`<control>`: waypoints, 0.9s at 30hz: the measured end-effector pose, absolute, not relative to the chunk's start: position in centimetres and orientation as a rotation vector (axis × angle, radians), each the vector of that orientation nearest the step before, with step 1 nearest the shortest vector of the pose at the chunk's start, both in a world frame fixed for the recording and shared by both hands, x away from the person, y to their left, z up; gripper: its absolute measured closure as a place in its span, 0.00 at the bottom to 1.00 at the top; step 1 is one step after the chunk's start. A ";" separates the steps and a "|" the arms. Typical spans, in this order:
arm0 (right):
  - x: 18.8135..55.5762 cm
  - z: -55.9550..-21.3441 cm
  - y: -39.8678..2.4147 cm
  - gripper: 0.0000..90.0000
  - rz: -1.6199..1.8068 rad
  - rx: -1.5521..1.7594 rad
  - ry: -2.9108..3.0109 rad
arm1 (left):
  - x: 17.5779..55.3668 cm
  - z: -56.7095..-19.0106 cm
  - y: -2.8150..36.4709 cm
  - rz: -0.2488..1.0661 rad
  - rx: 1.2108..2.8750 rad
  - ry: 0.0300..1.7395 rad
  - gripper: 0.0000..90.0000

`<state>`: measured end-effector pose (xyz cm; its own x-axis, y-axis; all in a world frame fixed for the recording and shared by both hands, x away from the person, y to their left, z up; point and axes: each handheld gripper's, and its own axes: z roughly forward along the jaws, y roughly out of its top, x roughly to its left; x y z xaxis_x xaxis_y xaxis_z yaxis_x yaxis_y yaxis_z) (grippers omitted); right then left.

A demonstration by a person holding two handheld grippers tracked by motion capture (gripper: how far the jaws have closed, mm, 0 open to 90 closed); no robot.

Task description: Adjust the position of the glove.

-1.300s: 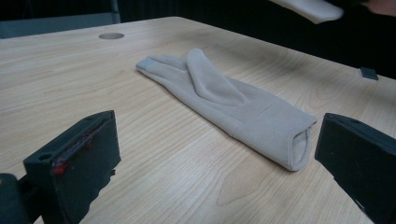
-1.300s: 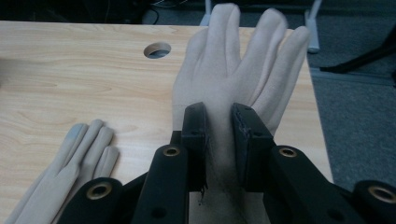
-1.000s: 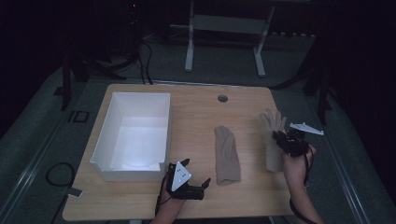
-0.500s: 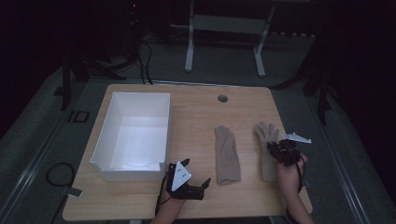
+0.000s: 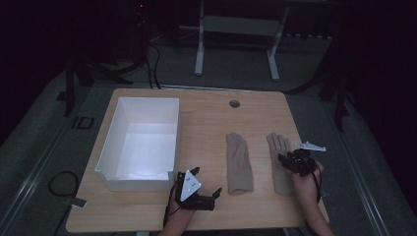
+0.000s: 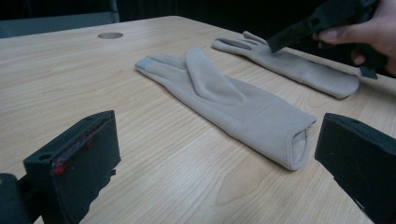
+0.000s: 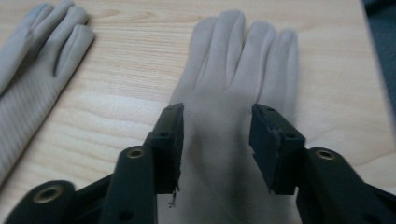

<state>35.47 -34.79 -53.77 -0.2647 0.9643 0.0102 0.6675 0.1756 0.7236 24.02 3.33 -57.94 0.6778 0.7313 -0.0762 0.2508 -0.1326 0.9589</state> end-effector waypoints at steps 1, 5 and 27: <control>35.3 -53.3 -35.0 0.58 0.866 1.485 2.022 | 24.0 -57.9 3.3 0.501 1.699 0.800 0.00; 34.9 -52.2 -36.1 0.57 0.897 1.348 2.104 | 24.0 -57.9 3.4 0.500 1.697 0.800 0.00; 34.3 -55.7 -36.6 0.78 0.912 1.248 2.201 | 24.0 -57.9 3.3 0.503 1.706 0.798 0.00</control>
<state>34.31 -36.61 -55.66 -0.4904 0.8695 -0.0591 0.5730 0.3728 0.7298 24.01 3.29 -57.92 0.6792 0.7305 -0.0711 0.2512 -0.1404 0.9577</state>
